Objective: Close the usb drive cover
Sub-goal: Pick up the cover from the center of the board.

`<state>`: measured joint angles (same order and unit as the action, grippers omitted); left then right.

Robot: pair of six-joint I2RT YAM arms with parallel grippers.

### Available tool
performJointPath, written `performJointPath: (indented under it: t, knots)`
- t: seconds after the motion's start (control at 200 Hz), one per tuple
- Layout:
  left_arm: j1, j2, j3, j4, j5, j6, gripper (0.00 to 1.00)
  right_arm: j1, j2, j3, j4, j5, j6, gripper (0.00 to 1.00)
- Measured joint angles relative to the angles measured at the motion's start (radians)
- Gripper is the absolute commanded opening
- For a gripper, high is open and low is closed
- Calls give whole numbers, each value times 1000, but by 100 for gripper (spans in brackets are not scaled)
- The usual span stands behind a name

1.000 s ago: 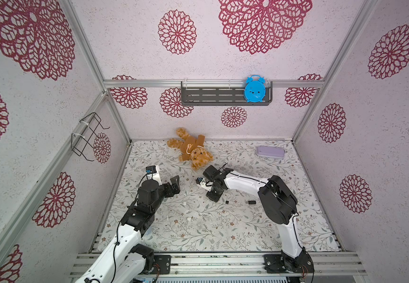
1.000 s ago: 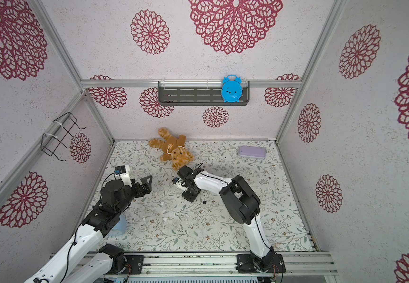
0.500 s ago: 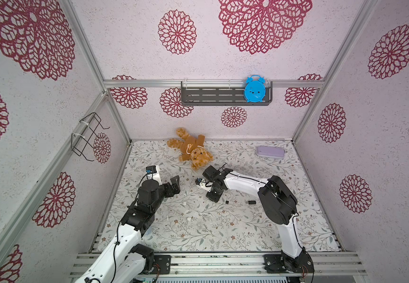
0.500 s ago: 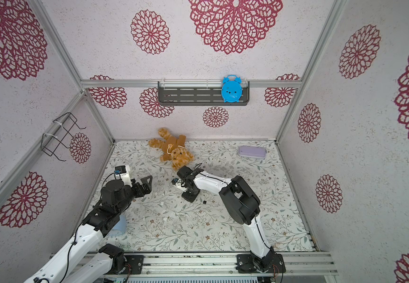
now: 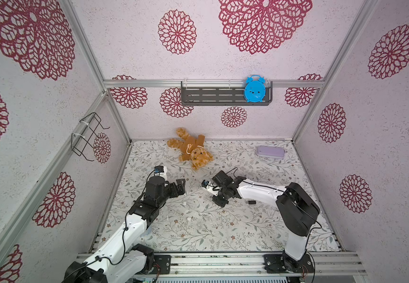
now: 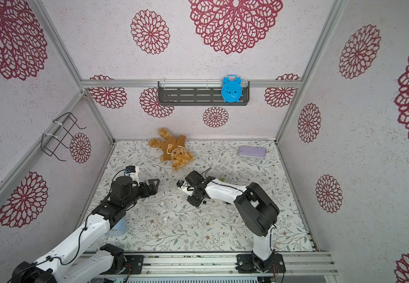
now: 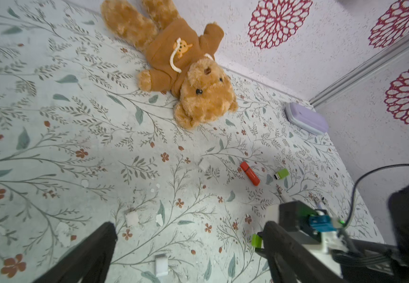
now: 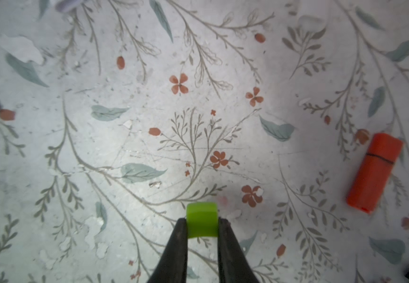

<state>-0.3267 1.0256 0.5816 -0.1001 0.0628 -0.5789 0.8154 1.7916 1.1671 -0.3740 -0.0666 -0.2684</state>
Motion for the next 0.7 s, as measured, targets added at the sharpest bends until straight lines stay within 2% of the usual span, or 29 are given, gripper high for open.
performJointPath:
  t: [0.065,0.3,0.385,0.47,0.7]
  knots:
    - [5,63,16,17,72,-11,100,-2,-60,-46,45,-9,1,22]
    - [10,327,124,140,422,-78,79,-4,-214,-138,153,-19,8,22]
    - [10,406,150,192,535,-107,76,-4,-234,-149,179,-20,8,22]
    - [9,454,164,216,610,-129,75,-4,-249,-160,195,-21,9,22]
    - [-3,547,208,247,752,-168,66,-4,-271,-164,223,-35,10,23]
